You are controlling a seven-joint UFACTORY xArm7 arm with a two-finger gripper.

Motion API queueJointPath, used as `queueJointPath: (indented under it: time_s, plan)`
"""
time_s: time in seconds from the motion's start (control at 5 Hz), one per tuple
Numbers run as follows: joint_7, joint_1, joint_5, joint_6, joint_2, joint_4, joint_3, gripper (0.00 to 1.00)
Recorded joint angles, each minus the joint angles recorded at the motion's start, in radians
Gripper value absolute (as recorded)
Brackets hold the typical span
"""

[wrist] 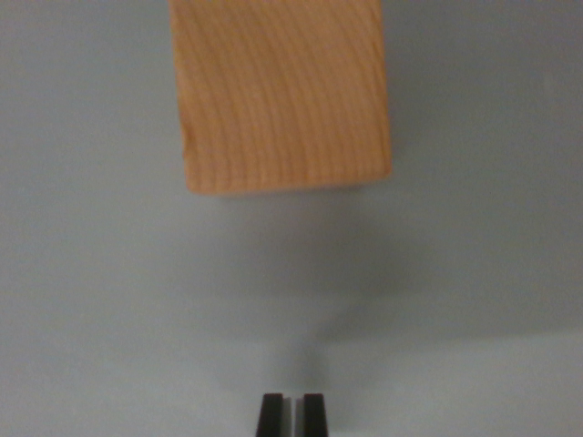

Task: Push wooden cube

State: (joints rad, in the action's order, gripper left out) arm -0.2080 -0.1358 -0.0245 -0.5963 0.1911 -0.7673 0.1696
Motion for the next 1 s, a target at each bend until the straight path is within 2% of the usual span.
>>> queueJointPath:
  time_s: [0.2,0.4,0.6,0.8,1.0]
  plan:
    - [0.002,0.0003,-0.0015,-0.008,0.014,-0.022,-0.002,1.00]
    - [0.002,0.0003,-0.0015,-0.008,0.014,-0.022,-0.002,1.00]
    - [0.005,0.0008,-0.0035,-0.018,0.033,-0.051,-0.005,1.00]
    - [0.005,0.0008,-0.0035,-0.018,0.033,-0.051,-0.005,1.00]
    - [0.008,0.0014,-0.0059,-0.031,0.055,-0.085,-0.008,1.00]
